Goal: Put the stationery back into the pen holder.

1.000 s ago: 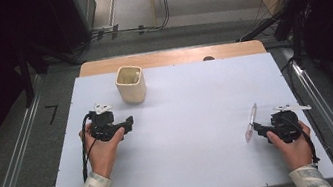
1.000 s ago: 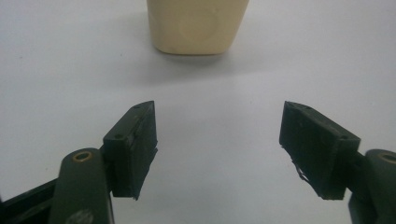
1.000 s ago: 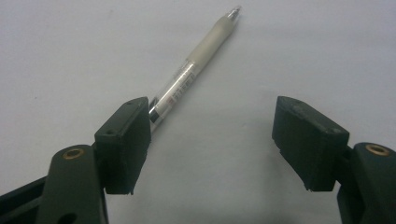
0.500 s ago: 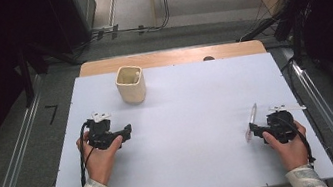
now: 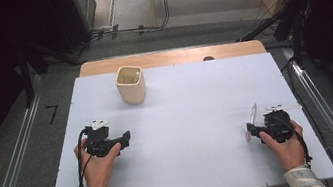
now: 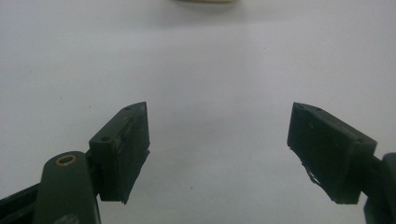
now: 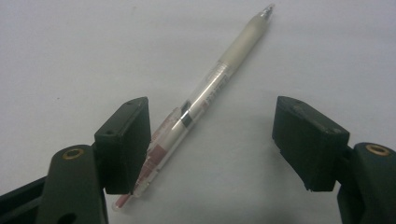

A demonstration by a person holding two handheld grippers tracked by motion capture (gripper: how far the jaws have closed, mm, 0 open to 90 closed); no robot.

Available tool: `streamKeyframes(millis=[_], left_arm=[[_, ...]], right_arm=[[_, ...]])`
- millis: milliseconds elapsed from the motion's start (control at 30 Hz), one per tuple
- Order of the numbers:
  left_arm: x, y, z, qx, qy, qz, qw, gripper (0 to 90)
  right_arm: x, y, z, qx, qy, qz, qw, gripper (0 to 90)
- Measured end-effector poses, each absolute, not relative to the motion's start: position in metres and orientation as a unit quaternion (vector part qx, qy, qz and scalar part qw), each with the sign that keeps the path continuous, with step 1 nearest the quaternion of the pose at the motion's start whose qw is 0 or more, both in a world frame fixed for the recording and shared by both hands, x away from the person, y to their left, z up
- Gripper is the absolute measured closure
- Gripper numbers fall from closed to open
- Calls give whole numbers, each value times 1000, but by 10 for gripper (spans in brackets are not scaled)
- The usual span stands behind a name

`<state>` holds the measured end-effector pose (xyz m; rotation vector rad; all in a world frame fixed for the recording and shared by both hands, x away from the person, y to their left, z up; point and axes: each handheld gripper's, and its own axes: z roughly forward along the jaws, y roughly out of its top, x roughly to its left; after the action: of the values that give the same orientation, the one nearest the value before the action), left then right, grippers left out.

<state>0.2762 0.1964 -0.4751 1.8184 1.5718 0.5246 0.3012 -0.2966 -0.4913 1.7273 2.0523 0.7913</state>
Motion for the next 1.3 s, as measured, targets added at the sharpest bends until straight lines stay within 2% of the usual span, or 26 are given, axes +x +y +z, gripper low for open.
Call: streamKeyframes(millis=[267,400,500,767,933,1033,1200,1300], left_arm=[[275,196,-478,701,601,198,330,213],[275,196,-478,702,599,197,330,213],[274,196,-478,703,598,196,330,213],[274,198,-478,701,601,197,330,214],[273,198,-478,701,601,197,331,214],[273,198,-478,701,600,196,330,214],[273,197,-477,701,600,197,332,214],[273,197,-477,702,599,197,331,214]], right_arm=[[306,-288,-491,620,724,248,176,350],[306,-288,-490,616,726,252,171,481],[307,-288,-489,613,729,257,161,615],[312,-295,-487,609,736,266,129,636],[314,-298,-485,604,743,260,125,671],[313,-303,-479,599,745,265,126,885],[313,-302,-477,603,742,263,132,876],[316,-297,-481,615,736,256,120,709]])
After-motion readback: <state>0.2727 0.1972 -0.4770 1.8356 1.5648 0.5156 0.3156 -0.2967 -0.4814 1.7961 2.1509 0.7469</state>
